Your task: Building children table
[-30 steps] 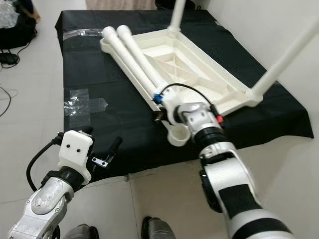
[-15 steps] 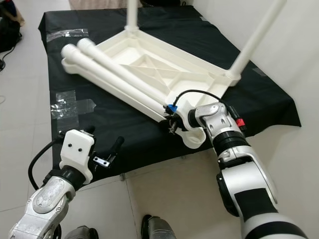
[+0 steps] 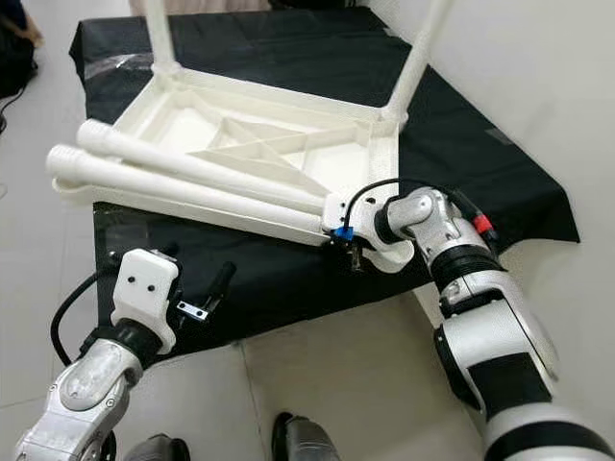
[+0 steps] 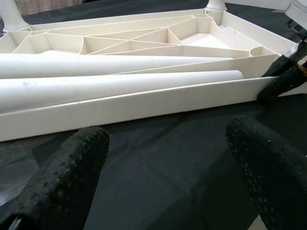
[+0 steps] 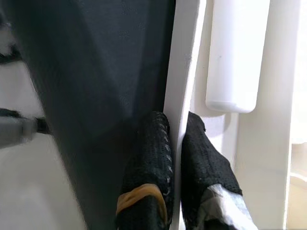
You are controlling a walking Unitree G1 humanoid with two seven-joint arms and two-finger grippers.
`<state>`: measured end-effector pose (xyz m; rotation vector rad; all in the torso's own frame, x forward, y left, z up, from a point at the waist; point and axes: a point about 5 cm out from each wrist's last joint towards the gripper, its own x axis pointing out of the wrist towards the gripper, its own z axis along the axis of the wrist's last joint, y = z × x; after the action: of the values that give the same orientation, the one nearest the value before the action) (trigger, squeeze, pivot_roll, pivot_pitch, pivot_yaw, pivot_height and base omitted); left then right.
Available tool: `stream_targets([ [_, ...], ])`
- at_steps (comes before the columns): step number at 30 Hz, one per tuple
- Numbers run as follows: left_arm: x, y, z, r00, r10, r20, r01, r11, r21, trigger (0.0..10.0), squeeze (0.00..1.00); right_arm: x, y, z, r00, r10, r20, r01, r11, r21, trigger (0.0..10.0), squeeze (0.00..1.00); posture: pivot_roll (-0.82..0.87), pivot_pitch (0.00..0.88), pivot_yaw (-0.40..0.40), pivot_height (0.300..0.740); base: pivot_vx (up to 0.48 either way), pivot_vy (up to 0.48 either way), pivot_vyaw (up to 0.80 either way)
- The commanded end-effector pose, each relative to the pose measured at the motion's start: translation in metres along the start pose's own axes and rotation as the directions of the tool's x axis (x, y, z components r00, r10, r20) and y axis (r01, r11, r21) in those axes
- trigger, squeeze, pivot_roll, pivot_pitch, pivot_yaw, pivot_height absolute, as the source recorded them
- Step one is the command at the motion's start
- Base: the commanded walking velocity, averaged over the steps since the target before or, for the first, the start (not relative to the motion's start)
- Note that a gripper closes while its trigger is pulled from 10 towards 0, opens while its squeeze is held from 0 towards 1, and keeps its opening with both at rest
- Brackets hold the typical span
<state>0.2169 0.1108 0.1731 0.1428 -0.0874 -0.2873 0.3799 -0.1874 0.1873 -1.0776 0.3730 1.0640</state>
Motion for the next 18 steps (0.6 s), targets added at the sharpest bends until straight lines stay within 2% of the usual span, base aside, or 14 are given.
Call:
stream_targets([
  [1, -0.001, -0.002, -0.006, 0.999, -0.009, -0.031, 0.009, 1.0, 0.001, 10.0, 0.0, -0.006, -0.022, 0.013, 0.978, -0.208, -0.019, 0.204, 0.971, -0.128, 10.0, 0.0, 0.01, 0.166, -0.105, 0.74, 0.0, 0.0, 0.0],
  [4, -0.001, -0.002, -0.006, 0.999, -0.008, -0.032, 0.008, 1.0, 0.001, 10.0, 0.0, -0.008, -0.028, 0.017, 0.967, -0.253, -0.01, 0.25, 0.961, -0.119, 10.0, 0.0, 0.01, 0.165, -0.107, 0.74, 0.0, 0.0, 0.0],
  [6, -0.001, -0.002, -0.007, 0.999, -0.007, -0.032, 0.007, 1.0, 0.001, 10.0, 0.0, -0.012, -0.037, 0.022, 0.951, -0.309, 0.017, 0.309, 0.949, -0.058, 10.0, 0.0, 0.01, 0.162, -0.106, 0.74, 0.0, 0.0, 0.0],
  [9, -0.001, -0.002, -0.006, 0.999, -0.006, -0.031, 0.006, 1.0, 0.0, 10.0, 0.0, -0.014, -0.042, 0.024, 0.945, -0.326, 0.027, 0.326, 0.945, 0.001, 10.0, 0.0, 0.01, 0.16, -0.108, 0.74, 0.0, 0.0, 0.0],
  [10, -0.001, -0.002, -0.006, 1.0, -0.006, -0.031, 0.006, 1.0, -0.001, 10.0, 0.0, -0.015, -0.043, 0.025, 0.944, -0.329, 0.031, 0.329, 0.944, 0.006, 9.1, 0.0, 0.01, 0.153, -0.106, 0.74, 0.0, 0.0, 0.0],
  [11, -0.001, -0.002, -0.006, 1.0, -0.006, -0.029, 0.006, 1.0, -0.002, 10.0, 0.0, -0.017, -0.044, 0.023, 0.938, -0.345, 0.021, 0.344, 0.939, 0.02, 0.0, 0.0, 0.01, 0.153, -0.106, 0.74, 0.0, 0.0, 0.0],
  [14, -0.001, -0.003, -0.006, 1.0, -0.005, -0.028, 0.005, 1.0, -0.002, 10.0, 0.0, -0.017, -0.043, 0.021, 0.943, -0.334, 0.005, 0.334, 0.942, 0.02, 0.0, 0.0, 0.01, 0.153, -0.106, 0.74, 0.0, 0.0, 0.0],
  [15, -0.001, -0.003, -0.006, 1.0, -0.006, -0.026, 0.006, 1.0, -0.003, 10.0, 0.0, -0.015, -0.043, 0.015, 0.935, -0.352, -0.041, 0.353, 0.935, 0.042, 3.2, 0.0, 0.01, 0.148, -0.105, 0.74, 0.0, 0.0, 0.0],
  [17, -0.001, -0.003, -0.006, 1.0, -0.006, -0.026, 0.006, 1.0, -0.003, 10.0, 0.0, -0.015, -0.043, 0.015, 0.935, -0.352, -0.041, 0.353, 0.935, 0.042, 3.2, 0.0, 0.01, 0.148, -0.105, 0.74, 0.0, 0.0, 0.0],
  [18, -0.001, -0.003, -0.006, 1.0, -0.006, -0.026, 0.006, 1.0, -0.003, 10.0, 0.0, -0.014, -0.041, 0.015, 0.94, -0.339, -0.045, 0.34, 0.94, 0.027, 10.0, 0.0, 0.01, 0.146, -0.107, 0.74, 0.0, 0.0, 0.0],
])
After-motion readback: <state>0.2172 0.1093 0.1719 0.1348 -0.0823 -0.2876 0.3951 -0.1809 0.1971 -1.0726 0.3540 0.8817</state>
